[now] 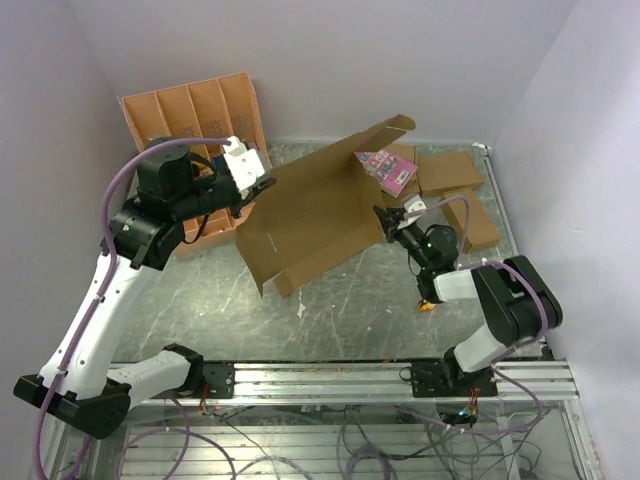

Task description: Fold the paper box

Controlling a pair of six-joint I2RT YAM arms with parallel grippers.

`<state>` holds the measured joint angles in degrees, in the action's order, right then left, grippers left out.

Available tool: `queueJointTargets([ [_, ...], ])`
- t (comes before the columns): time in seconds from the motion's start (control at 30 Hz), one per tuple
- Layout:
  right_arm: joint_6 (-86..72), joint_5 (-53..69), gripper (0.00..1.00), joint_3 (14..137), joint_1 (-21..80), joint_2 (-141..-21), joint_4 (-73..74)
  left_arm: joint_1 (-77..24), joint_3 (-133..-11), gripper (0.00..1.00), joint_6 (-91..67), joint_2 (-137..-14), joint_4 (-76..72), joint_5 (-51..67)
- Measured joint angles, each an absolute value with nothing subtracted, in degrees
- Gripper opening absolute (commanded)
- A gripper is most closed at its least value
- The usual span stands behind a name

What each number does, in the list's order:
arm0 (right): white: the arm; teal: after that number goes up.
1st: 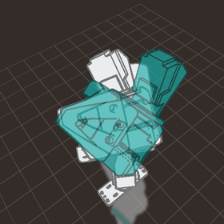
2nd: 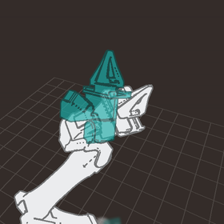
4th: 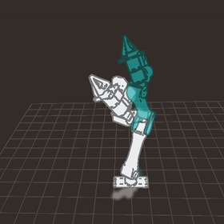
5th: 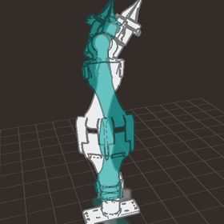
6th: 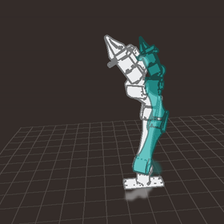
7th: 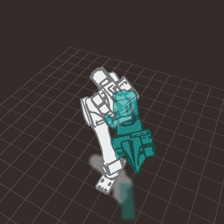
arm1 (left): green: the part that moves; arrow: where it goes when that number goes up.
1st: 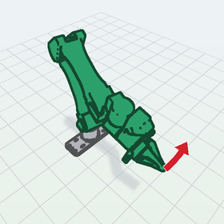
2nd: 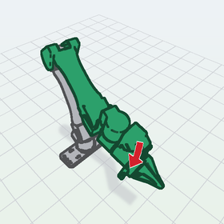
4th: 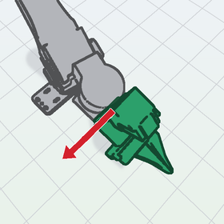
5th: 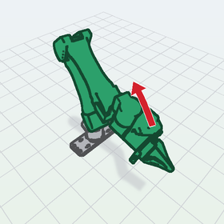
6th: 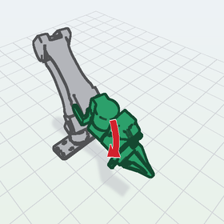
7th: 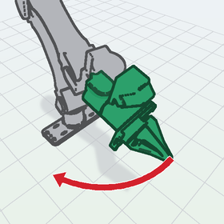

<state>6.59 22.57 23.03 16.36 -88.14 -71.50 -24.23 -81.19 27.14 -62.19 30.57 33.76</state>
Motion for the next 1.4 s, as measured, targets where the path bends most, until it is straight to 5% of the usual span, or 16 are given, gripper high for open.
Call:
queueJointTargets([
  [0.2, 6.1, 14.0, 0.0, 24.4, 20.2, -99.5, -85.1, -24.2, -80.1, 0.07, 32.7, -61.8, 30.7, 32.5],
  [0.53, 6.2, 14.0, 0.01, 22.0, 20.8, -104.0, -87.6, -24.2, -70.1, 0.07, 32.0, -56.1, 30.1, 35.4],
  [0.97, 11.0, 21.1, 0.08, 17.6, 20.8, -98.0, -86.8, -24.2, -61.6, 0.07, 26.5, -48.3, 27.1, 39.4],
  [1.4, 19.2, 27.3, 0.15, 19.7, 20.5, -84.8, -63.9, -24.2, -58.9, 0.07, 22.4, -45.9, 25.1, 40.7],
])
